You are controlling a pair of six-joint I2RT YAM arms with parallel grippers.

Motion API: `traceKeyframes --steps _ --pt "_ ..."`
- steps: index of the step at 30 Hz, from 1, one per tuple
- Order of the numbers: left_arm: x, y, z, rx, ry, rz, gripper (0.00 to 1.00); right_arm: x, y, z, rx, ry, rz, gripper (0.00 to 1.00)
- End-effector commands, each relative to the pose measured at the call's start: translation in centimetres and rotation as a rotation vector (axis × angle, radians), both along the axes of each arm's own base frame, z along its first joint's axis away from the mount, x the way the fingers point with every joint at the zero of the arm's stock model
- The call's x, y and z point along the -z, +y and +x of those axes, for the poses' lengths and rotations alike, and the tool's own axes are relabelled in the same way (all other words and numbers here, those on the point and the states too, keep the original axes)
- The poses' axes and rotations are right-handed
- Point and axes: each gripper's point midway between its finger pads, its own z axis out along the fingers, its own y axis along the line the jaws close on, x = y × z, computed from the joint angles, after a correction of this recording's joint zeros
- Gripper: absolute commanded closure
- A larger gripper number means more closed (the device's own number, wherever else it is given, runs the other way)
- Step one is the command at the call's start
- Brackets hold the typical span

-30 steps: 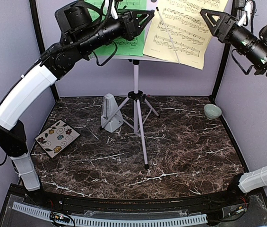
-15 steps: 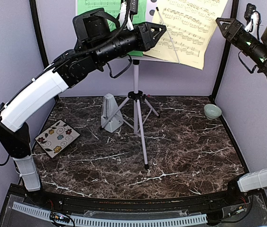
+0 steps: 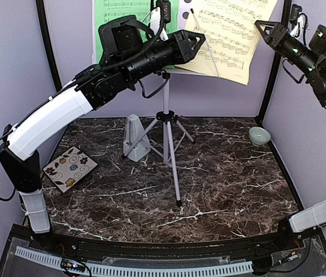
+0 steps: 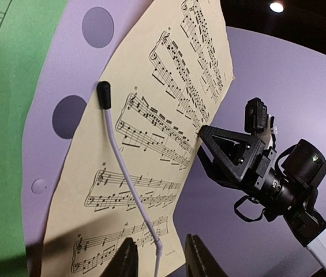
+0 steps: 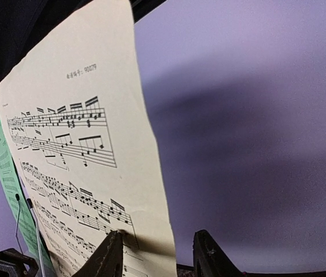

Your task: Set up the instrument practice props

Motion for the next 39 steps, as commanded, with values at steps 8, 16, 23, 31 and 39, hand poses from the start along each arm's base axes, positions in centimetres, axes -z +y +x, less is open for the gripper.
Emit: traceKeyframes --steps 8,16,23,31,39 --pt "-1.7 -1.1 -0.3 0.048 -0.03 -0.099 0.7 -3.5 1.4 -1.1 -0.126 -0.137 0.015 0.68" --pt "-1.8 -1.6 -0.2 0.057 -0.048 -0.112 0.77 -3.6 1.6 -1.2 -0.133 -0.149 -0.004 0.81" --pt "-2.3 -1.3 -0.2 0.041 -0.071 -0.109 0.83 -3.9 1.7 -1.0 -0.129 -0.16 -0.012 0.92" --pt "-2.7 -0.8 0.0 0.028 -0.088 -0.098 0.86 -4.1 1.8 -0.9 -0.136 -0.169 -0.009 1.0" --pt "-2.6 -0.9 0.1 0.033 -0.093 -0.086 0.9 -4.6 2.0 -0.8 -0.15 -0.185 -0.002 1.0"
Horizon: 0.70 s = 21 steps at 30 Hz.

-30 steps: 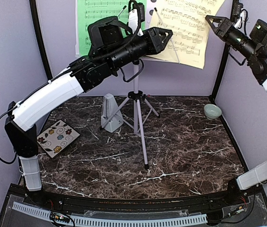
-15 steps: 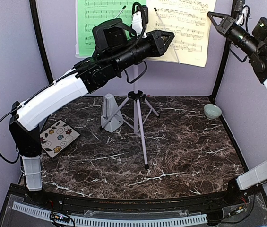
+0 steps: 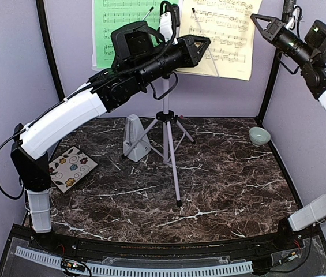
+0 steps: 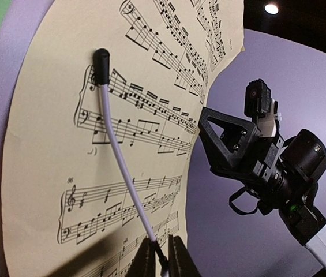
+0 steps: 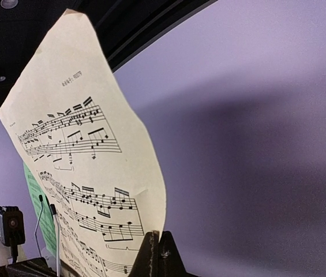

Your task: Set up the instrument practice props

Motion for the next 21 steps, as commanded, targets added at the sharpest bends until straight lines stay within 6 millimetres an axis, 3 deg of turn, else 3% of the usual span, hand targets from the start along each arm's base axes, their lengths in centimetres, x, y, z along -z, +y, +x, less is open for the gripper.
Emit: traceKeyframes --steps 1,21 --pt "-3.2 1.2 -1.1 0.013 -0.063 -0.058 0.9 -2.5 -0.1 -1.2 -0.019 -0.088 0.021 1.0" --pt "-3.2 1.1 -1.3 0.021 -0.082 -0.048 0.95 -3.6 0.3 -2.1 -0.072 -0.133 0.083 1.0"
